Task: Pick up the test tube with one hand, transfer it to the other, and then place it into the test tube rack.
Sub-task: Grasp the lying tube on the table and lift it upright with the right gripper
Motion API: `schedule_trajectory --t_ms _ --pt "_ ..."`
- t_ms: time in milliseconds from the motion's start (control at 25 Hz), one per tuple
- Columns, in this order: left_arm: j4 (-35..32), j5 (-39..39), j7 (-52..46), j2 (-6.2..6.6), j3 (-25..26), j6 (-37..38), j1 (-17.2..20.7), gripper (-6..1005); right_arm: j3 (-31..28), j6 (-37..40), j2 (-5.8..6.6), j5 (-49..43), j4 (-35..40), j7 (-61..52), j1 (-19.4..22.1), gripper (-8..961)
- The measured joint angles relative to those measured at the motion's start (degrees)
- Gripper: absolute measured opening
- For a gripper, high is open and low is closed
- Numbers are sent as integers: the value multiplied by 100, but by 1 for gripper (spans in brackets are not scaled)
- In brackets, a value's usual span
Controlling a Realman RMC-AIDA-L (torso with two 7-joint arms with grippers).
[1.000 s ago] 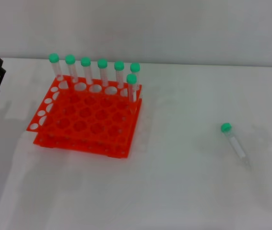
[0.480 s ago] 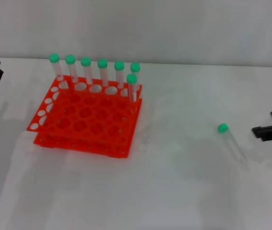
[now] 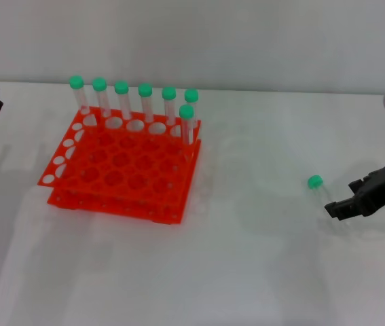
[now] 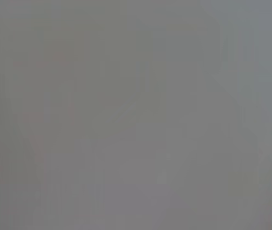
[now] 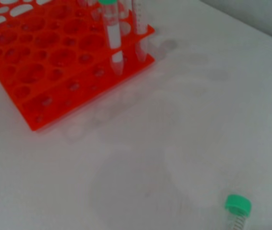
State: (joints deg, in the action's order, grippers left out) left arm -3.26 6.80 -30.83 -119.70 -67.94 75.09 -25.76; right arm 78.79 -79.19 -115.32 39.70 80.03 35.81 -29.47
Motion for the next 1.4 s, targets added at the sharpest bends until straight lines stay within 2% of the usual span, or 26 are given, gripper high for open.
schedule_trajectory --t_ms 600,760,1120,1320,1400 --pt "16 -30 3 0 0 -19 -3 695 234 709 -1 -383 -1109 -7 -398 663" --pt "31 -30 -5 0 0 -21 0 692 282 768 -4 -448 -1165 -16 -416 659" --pt "27 -30 -16 0 0 -21 1 684 802 1025 -25 -862 -1184 -299 -462 658" --pt "32 -30 -19 -2 0 -21 -9 680 885 1026 -26 -913 -1211 -326 -494 563" --pt "20 -30 -19 -6 0 -21 -2 679 916 1027 -26 -916 -1246 -347 -514 497"
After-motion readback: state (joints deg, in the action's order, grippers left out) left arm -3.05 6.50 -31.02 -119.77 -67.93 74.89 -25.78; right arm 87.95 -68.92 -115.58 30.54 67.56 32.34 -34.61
